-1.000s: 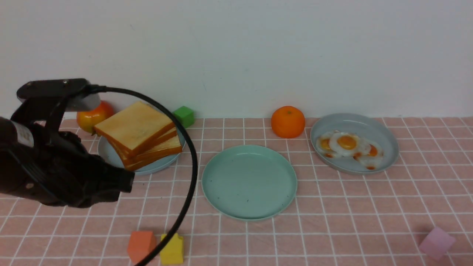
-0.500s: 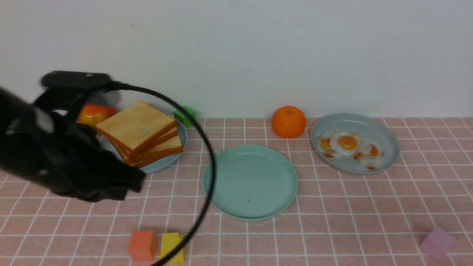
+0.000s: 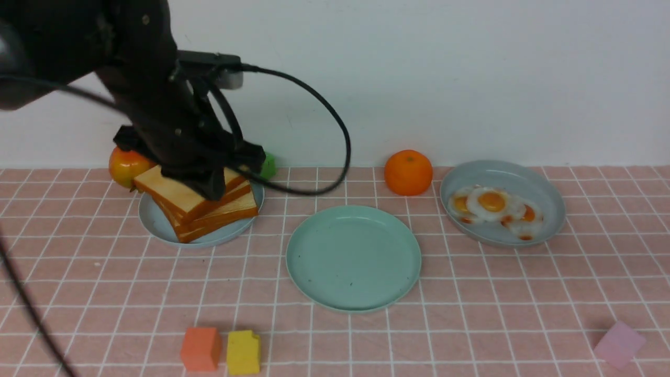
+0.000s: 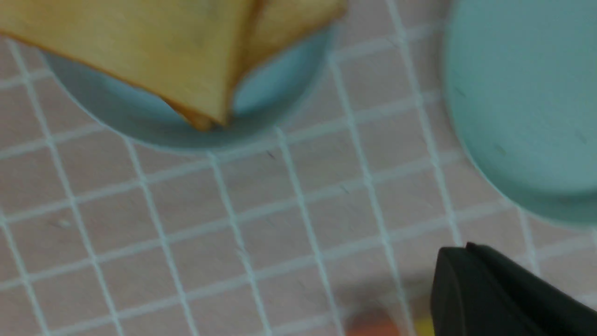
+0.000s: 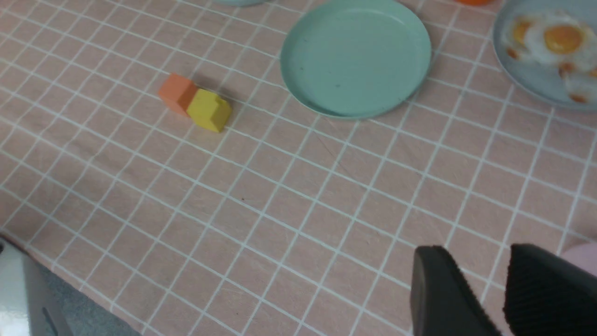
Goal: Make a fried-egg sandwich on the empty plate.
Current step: Use the left arm to grab a slice of bread
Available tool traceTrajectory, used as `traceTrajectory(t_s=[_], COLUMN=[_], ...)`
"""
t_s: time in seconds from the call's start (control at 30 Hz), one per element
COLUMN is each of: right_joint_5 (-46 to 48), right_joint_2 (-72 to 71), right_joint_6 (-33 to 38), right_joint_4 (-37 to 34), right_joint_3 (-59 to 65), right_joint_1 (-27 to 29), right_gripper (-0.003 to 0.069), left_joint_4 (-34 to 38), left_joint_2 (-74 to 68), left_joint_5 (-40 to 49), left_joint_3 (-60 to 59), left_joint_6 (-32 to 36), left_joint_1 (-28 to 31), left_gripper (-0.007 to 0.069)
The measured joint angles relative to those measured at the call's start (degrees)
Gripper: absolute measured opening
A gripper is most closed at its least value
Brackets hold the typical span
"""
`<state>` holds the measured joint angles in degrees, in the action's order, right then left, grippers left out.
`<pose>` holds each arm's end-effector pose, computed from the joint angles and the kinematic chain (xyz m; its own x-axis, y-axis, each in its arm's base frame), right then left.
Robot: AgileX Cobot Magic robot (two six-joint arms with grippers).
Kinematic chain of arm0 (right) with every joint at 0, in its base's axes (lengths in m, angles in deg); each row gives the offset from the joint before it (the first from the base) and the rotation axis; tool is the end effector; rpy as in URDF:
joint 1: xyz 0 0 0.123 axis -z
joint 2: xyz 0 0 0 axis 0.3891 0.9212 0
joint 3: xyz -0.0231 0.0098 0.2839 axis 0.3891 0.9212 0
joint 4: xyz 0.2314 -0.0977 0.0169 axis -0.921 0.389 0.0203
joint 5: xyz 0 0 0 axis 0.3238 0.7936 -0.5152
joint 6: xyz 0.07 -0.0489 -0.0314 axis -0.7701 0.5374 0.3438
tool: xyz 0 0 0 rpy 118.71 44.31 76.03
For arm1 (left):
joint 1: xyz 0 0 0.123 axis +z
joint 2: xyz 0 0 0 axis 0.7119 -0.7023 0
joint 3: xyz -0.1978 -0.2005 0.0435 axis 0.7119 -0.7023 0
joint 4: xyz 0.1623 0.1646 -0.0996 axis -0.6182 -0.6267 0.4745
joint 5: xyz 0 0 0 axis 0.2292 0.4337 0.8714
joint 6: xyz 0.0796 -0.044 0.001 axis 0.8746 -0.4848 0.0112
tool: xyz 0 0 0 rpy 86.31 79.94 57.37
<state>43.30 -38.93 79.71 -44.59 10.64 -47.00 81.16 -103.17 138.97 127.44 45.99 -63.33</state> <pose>0.0699 0.0527 0.4074 -0.5715 -0.2333 -0.7868 -0.5412 0.8278 0.1476 0.3757 -0.1205 0.3082 -0.8921 0.2105 -0.3998 0.2380 0.9711 -0.0197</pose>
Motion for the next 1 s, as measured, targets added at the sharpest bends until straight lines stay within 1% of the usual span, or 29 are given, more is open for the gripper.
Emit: traceTrajectory(t_s=[0.17,0.23,0.27,0.3,0.37,0.47,0.5,0.57,0.63,0.73,1.0], right_joint_5=[-0.98,-1.13,-1.2,-1.2,-1.25,-1.25,-1.25,-1.54,-1.77,-2.76,-3.18], right_joint_2=[0.05,0.05,0.05,0.05,0.05,0.05,0.05,0.05,0.05,0.05,0.05], right_joint_6=[0.1,0.1,0.1,0.1,0.1,0.1,0.1,0.1,0.1,0.1,0.1], right_joint_4=[0.04,0.04,0.04,0.04,0.04,0.04,0.04,0.04,-0.07,-0.59,-0.85], right_joint_3=[-0.07,-0.07,-0.07,-0.07,-0.07,-0.07,-0.07,-0.07,-0.07,-0.07,-0.07], right_joint_1=[-0.66,-0.79,-0.92,-0.91,-0.95,-1.02,-1.02,-1.02,-1.02,-1.02,-1.02], right_gripper=[0.0241,0.0241,0.0241,0.0241,0.0241,0.0241,0.0241,0.0241,0.024,0.0234,0.0233], left_joint_4=[-6.84,-8.37,-9.37,-9.52,-11.78,-14.58,-14.71,-15.69,-15.39,-14.31,-12.97], left_joint_2=[-10.31,-13.34,-14.97,-15.22,-17.56,-18.95,-19.15,-20.14,-20.95,-21.95,-22.57], left_joint_5=[0.87,0.76,0.32,0.24,-1.63,-4.4,-4.57,-6.61,-7.57,-7.93,-8.24], left_joint_3=[8.97,11.4,12.72,12.91,14.74,15.05,15.05,15.1,15.11,15.16,15.34], left_joint_6=[-0.3,-0.3,-0.3,-0.25,-0.24,-0.24,-0.24,-0.24,-0.24,-0.24,0.43], left_joint_1=[1.19,1.38,1.38,1.44,1.82,2.44,2.5,2.9,2.97,2.97,3.02], left_gripper=[-0.0003,0.0029,0.0063,0.0069,0.0174,0.0281,0.0295,0.0371,0.0402,0.0416,0.0417])
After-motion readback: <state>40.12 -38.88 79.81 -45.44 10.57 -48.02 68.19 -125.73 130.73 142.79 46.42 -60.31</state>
